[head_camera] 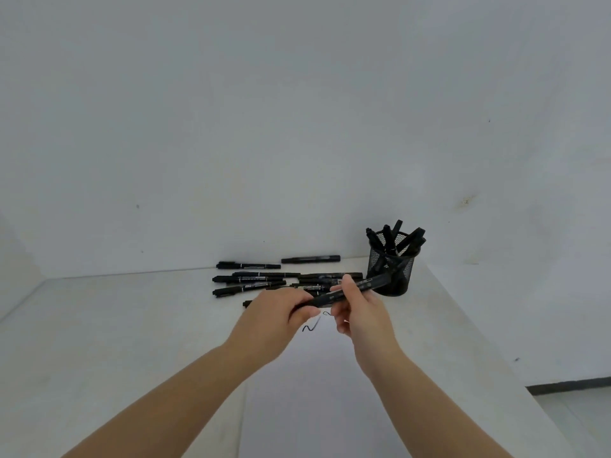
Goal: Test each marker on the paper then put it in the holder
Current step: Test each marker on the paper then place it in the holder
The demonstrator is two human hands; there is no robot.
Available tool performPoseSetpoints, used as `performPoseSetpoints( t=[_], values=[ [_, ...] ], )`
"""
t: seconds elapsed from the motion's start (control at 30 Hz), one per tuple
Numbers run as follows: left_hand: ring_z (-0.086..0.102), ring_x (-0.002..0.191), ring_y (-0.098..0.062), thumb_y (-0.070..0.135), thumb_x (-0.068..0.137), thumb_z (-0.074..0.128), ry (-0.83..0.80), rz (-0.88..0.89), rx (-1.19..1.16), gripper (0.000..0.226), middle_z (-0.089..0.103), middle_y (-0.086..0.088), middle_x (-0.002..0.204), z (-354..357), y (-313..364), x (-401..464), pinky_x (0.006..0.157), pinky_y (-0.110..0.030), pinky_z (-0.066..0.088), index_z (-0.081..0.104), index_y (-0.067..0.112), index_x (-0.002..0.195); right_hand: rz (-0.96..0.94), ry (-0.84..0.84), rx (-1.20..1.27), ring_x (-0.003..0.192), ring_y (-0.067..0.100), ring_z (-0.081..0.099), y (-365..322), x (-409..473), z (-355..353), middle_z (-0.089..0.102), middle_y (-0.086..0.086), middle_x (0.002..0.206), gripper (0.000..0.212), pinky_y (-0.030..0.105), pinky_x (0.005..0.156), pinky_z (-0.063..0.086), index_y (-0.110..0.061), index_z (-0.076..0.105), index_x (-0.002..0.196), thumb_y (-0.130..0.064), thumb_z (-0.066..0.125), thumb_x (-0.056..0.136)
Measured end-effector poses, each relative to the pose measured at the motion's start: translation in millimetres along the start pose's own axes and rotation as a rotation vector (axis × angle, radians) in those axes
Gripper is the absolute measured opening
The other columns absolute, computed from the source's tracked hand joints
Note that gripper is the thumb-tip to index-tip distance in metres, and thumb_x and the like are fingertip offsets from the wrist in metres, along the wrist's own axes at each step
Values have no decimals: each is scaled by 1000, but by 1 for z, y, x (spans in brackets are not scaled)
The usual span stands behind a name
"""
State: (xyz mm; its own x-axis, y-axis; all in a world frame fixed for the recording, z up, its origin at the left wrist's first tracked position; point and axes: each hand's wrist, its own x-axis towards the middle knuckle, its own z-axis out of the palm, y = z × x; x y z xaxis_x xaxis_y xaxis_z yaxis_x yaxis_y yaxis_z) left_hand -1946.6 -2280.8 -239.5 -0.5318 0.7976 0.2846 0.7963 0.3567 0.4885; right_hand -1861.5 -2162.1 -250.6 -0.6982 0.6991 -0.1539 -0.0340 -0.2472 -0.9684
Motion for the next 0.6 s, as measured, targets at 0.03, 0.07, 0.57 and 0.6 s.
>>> performPoseSetpoints(
  t=[0.03, 0.07, 0.57, 0.6],
  values=[
    [47, 68, -11, 37, 94, 44, 20, 20, 89, 21, 50, 10, 69, 1, -1, -6, 62, -28, 37, 56, 23, 83, 10, 16, -4, 42, 10, 43, 2, -3, 2, 53, -3, 45, 31, 24, 49, 35, -10, 60, 76, -34, 49, 93],
    [44, 68, -11, 38, 95, 39, 36, 30, 165, 23, 45, 11, 69, 2, -1, -12, 61, -28, 32, 53, 24, 85, 8, 19, -19, 42, 10, 43, 4, -7, 3, 53, -4, 44, 32, 24, 50, 35, -9, 58, 75, -34, 49, 93],
    [30, 45, -9, 39, 92, 42, -81, -361, -588, 42, 36, 10, 45, 8, -28, -60, 48, -25, 25, 43, 24, 52, -120, 291, -55, 32, 6, 33, -5, 8, -45, 38, -9, 34, 33, 18, 40, 29, -15, 51, 67, -27, 43, 96],
    [32, 45, -10, 36, 95, 42, -26, -391, -582, 43, 38, 9, 45, 6, -37, -62, 48, -24, 27, 44, 24, 53, -135, 320, -77, 38, 9, 34, -5, 12, -58, 40, -10, 34, 32, 21, 46, 31, -16, 52, 68, -30, 44, 95]
  ],
)
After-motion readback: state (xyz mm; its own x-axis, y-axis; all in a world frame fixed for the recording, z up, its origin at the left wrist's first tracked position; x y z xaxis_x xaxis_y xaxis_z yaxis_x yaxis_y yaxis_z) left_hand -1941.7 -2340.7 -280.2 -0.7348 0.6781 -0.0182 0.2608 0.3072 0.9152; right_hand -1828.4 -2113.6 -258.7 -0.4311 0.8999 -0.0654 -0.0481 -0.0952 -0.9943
